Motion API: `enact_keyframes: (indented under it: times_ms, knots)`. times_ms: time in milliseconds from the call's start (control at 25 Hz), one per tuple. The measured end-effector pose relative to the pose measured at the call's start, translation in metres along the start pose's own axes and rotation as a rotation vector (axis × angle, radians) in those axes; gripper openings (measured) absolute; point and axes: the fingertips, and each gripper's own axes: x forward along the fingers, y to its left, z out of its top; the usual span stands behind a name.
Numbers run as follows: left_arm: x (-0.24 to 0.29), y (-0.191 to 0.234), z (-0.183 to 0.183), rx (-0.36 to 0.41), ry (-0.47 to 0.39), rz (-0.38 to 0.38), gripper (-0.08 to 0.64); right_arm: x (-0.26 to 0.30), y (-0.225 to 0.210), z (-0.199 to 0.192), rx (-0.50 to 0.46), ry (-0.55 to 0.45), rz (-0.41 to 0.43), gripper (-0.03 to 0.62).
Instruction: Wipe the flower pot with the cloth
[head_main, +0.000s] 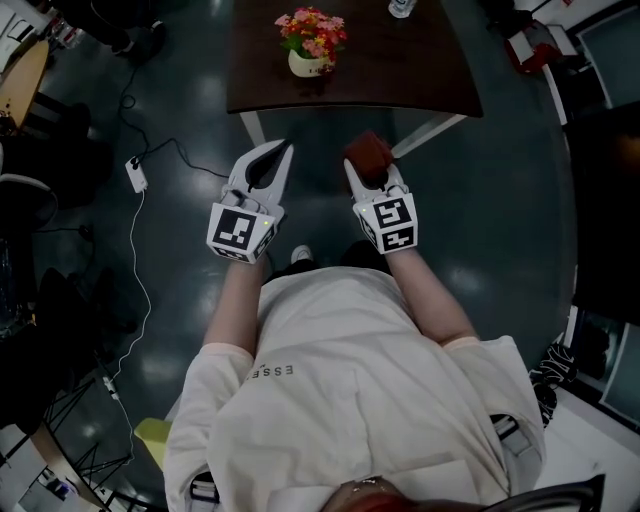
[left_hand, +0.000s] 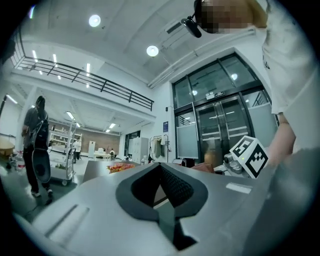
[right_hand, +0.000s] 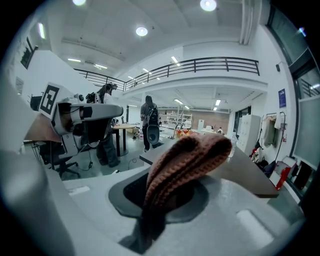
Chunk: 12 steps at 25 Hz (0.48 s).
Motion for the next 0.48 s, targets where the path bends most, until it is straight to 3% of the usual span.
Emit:
enact_keyframes:
  times_ms: [480]
  knots:
    - [-0.004,0.01,0.004,-0.008,-0.017,0.031,0.015,-0.005,0.005,0.01,-0.047,-0.018,0.013,0.046]
